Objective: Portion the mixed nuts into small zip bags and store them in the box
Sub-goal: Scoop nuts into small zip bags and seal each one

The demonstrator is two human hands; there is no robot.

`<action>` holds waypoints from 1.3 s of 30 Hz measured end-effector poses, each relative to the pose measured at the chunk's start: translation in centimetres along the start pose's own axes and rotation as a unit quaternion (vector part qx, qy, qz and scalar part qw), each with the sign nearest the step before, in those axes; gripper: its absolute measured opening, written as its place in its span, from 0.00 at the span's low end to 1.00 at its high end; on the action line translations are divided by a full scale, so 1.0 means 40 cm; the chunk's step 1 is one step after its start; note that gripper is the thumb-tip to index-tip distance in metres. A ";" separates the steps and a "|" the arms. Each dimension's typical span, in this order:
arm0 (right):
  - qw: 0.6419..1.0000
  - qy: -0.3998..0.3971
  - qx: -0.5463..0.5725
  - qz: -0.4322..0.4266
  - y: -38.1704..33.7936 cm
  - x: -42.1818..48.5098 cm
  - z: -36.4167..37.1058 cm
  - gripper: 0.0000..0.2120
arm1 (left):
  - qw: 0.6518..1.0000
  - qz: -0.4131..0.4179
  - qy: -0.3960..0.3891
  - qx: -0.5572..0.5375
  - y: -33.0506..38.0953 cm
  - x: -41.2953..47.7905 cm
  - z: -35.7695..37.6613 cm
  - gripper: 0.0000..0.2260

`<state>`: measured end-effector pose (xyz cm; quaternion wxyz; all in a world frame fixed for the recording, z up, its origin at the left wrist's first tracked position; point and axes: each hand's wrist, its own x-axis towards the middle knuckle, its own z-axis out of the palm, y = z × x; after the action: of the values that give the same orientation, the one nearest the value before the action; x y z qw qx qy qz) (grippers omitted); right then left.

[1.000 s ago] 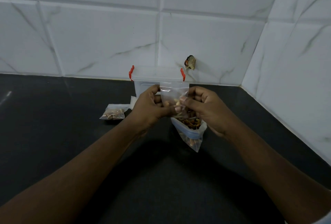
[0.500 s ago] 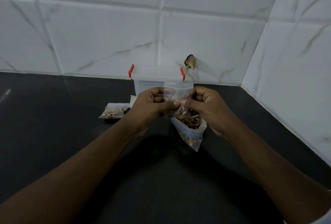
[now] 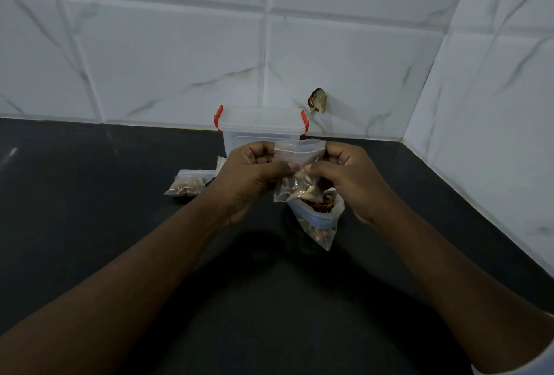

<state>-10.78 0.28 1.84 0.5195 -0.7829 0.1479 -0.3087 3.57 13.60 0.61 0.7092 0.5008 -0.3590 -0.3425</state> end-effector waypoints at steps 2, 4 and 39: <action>1.000 0.000 -0.011 -0.007 -0.001 0.000 0.001 0.09 | 1.000 -0.004 0.002 -0.002 -0.002 0.001 -0.003 0.13; 1.000 -0.003 -0.016 -0.010 -0.002 -0.002 0.003 0.10 | 1.000 -0.010 -0.001 0.008 -0.003 0.001 -0.006 0.13; 1.000 -0.016 0.013 -0.018 0.002 -0.006 0.008 0.02 | 0.999 -0.001 -0.005 0.054 -0.001 -0.006 0.004 0.09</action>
<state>-10.75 0.60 1.59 0.5265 -0.7834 0.1210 -0.3074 3.31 13.73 0.57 0.6790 0.5372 -0.3799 -0.3256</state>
